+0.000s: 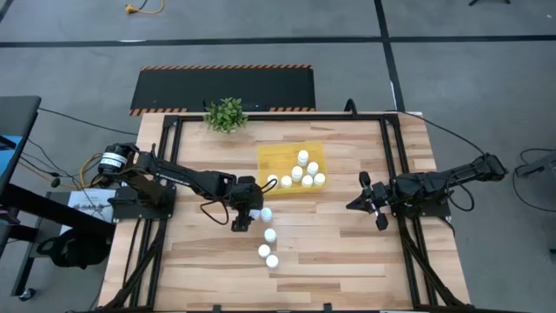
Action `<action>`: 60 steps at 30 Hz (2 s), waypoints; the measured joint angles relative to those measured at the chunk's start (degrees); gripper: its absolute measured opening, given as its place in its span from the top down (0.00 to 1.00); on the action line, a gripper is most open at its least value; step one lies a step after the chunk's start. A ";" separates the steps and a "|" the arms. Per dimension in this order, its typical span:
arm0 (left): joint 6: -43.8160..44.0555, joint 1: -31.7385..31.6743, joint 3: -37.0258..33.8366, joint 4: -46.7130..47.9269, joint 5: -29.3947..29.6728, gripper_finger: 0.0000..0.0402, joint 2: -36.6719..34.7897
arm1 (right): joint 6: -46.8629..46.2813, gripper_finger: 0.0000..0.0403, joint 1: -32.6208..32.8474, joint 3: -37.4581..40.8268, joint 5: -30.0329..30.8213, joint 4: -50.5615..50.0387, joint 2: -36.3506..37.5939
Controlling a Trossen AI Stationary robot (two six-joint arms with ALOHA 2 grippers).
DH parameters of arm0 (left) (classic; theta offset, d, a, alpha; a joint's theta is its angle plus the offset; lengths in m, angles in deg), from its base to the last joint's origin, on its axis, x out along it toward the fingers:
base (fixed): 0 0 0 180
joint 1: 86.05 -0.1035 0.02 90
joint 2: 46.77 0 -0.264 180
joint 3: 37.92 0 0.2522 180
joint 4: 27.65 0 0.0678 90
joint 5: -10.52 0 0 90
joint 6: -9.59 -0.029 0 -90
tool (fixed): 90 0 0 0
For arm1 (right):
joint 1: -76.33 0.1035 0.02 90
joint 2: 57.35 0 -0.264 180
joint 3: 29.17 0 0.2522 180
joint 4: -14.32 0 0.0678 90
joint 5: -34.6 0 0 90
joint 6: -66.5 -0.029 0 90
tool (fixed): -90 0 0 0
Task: Pick and place pill bottles into a basket
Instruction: Put the white medicine bottle into the yellow bin
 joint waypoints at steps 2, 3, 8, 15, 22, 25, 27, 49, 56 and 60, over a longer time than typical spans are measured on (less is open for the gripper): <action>0.00 -0.02 0.00 0.00 0.14 0.27 0.00 | -0.02 1.00 0.00 0.00 0.00 0.00 0.00; 0.00 -0.02 0.00 0.00 0.16 0.27 0.00 | -0.02 1.00 0.00 0.00 0.00 0.00 0.01; 0.00 0.00 0.00 0.00 0.22 0.27 0.00 | -0.02 1.00 -0.01 -0.01 0.01 0.00 0.00; 0.00 -0.02 0.00 0.00 0.53 0.31 0.00 | -0.02 1.00 -0.01 -0.01 0.01 0.00 0.01; 0.00 0.00 0.00 0.02 0.51 0.43 -0.02 | -0.02 1.00 0.00 0.00 0.00 0.00 0.02; 0.00 -0.02 0.00 0.02 0.51 0.47 -0.02 | 0.00 1.00 0.00 0.00 0.01 0.00 0.00; 0.00 -0.01 0.00 0.02 0.51 0.49 -0.02 | 0.00 1.00 0.00 -0.02 0.01 0.00 0.00; 0.00 -0.02 0.00 0.02 0.49 0.60 -0.02 | -0.02 1.00 -0.01 -0.01 0.00 0.00 0.01; 0.07 -0.01 0.02 0.04 0.49 0.60 -0.03 | -0.02 1.00 -0.01 -0.01 0.01 0.00 0.02; 0.50 -0.02 0.40 0.67 0.49 0.59 -0.07 | -0.02 1.00 -0.01 -0.01 0.00 0.00 0.02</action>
